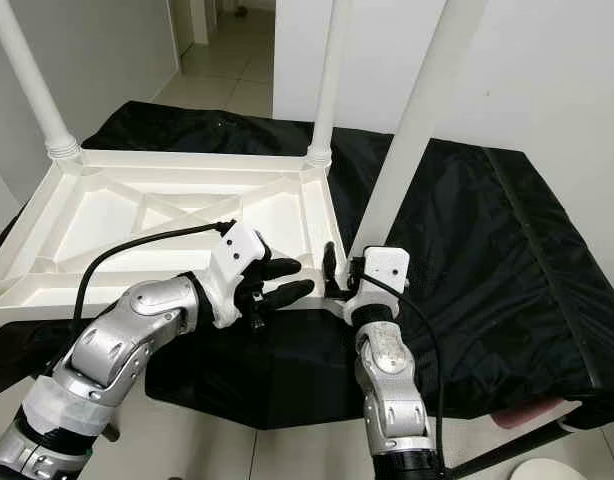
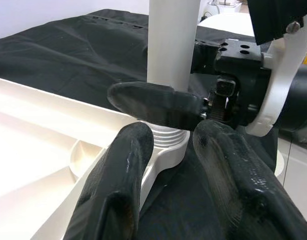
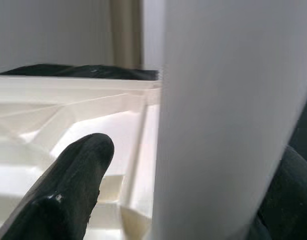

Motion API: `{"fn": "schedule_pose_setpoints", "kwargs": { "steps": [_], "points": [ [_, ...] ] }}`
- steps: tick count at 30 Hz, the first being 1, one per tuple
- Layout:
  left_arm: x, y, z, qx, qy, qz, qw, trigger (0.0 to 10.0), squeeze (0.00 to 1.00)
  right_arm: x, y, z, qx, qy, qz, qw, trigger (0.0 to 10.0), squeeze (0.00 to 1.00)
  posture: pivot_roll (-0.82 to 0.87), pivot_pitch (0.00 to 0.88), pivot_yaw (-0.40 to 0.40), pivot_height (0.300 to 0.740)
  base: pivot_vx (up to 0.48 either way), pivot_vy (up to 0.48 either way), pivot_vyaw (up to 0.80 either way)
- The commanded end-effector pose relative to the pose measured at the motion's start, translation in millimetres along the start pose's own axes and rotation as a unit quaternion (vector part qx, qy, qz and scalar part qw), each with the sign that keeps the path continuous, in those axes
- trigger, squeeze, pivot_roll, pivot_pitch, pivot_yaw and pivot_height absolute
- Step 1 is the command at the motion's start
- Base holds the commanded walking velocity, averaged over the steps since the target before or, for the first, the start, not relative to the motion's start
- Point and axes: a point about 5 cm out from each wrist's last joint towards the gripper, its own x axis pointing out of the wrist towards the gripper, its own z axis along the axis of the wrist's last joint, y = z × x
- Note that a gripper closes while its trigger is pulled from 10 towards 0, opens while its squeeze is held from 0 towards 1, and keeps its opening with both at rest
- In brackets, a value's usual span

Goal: Building children table

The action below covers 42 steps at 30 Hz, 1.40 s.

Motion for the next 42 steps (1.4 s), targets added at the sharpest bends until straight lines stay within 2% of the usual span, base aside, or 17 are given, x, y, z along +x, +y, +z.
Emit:
{"fn": "schedule_pose_setpoints", "kwargs": {
  "steps": [1, 8, 12, 14, 15, 18, 21, 31, 36, 37, 38, 42],
  "points": [
    [-0.1, -0.1, 2, 0.000, 0.000, -0.003, 1.000, 10.0, 0.00, 1.0, -0.9, -2, 0.005, 0.001, 0.016, 1.000, 10.0, 0.00, 0.04, 0.009, -0.050, 0.740, 0.000, 0.000, 0.00],
    [-2.1, -0.8, 1, -0.005, 0.002, -0.004, 1.000, 10.0, 0.00, 3.5, -16.0, -6, 0.002, 0.022, 0.091, 0.996, 10.0, 0.00, 0.06, 0.012, -0.054, 0.740, 0.000, 0.000, 0.00],
    [-2.6, -1.1, 2, -0.006, 0.001, -0.005, 1.000, 10.0, 0.00, 3.3, -17.3, -6, 0.002, 0.024, 0.104, 0.994, 10.0, 0.00, 0.06, 0.012, -0.054, 0.740, 0.000, 0.000, 0.00],
    [-3.3, -0.8, 1, -0.006, 0.002, -0.005, 1.000, 10.0, 0.00, 1.5, -20.1, -6, -0.003, 0.028, 0.155, 0.987, 10.0, 0.00, 0.06, 0.010, -0.051, 0.740, 0.000, 0.000, 0.00],
    [-3.3, -0.8, 1, -0.006, 0.002, -0.005, 1.000, 10.0, 0.00, 1.5, -20.1, -6, -0.003, 0.028, 0.155, 0.987, 10.0, 0.00, 0.06, 0.010, -0.051, 0.740, 0.000, 0.000, 0.00],
    [-3.0, 0.4, 2, -0.002, 0.002, -0.006, 1.000, 10.0, 0.00, 1.8, -26.5, -9, -0.017, 0.042, 0.218, 0.975, 10.0, 0.00, 0.06, 0.004, -0.046, 0.740, 0.000, 0.000, 0.00],
    [-2.7, 1.0, 3, -0.001, 0.001, -0.008, 1.000, 10.0, 0.00, 5.4, -30.5, -10, -0.025, 0.052, 0.251, 0.966, 10.0, 0.00, 0.06, 0.002, -0.043, 0.740, 0.000, 0.000, 0.00],
    [-1.1, -3.6, -2, -0.001, 0.015, -0.026, 1.000, 10.0, 0.00, 19.1, -38.7, -15, -0.062, 0.074, 0.285, 0.954, 10.0, 0.00, 0.06, 0.000, -0.040, 0.740, 0.000, 0.000, 0.00],
    [-1.7, -9.7, -9, -0.001, 0.031, -0.044, 0.999, 10.0, 0.00, 25.1, -39.7, -17, -0.061, 0.082, 0.301, 0.948, 10.0, 0.00, 0.06, 0.000, -0.042, 0.740, 0.000, 0.000, 0.00],
    [-1.5, -9.9, -9, 0.000, 0.030, -0.042, 0.999, 10.0, 0.00, 26.2, -40.1, -18, -0.061, 0.084, 0.304, 0.947, 6.7, 0.00, 0.06, 0.000, -0.044, 0.740, 0.000, 0.000, 0.00],
    [-1.0, -9.7, -9, -0.002, 0.028, -0.040, 0.999, 10.0, 0.00, 27.2, -41.2, -20, -0.061, 0.090, 0.306, 0.946, 0.0, 0.00, 0.06, 0.000, -0.047, 0.740, 0.000, 0.000, 0.00],
    [3.0, -5.8, -8, -0.011, 0.016, -0.011, 1.000, 10.0, 0.00, 26.6, -42.3, -27, -0.053, 0.108, 0.319, 0.940, 0.0, 0.00, 0.07, 0.000, -0.053, 0.740, 0.000, 0.000, 0.00]
  ]
}}
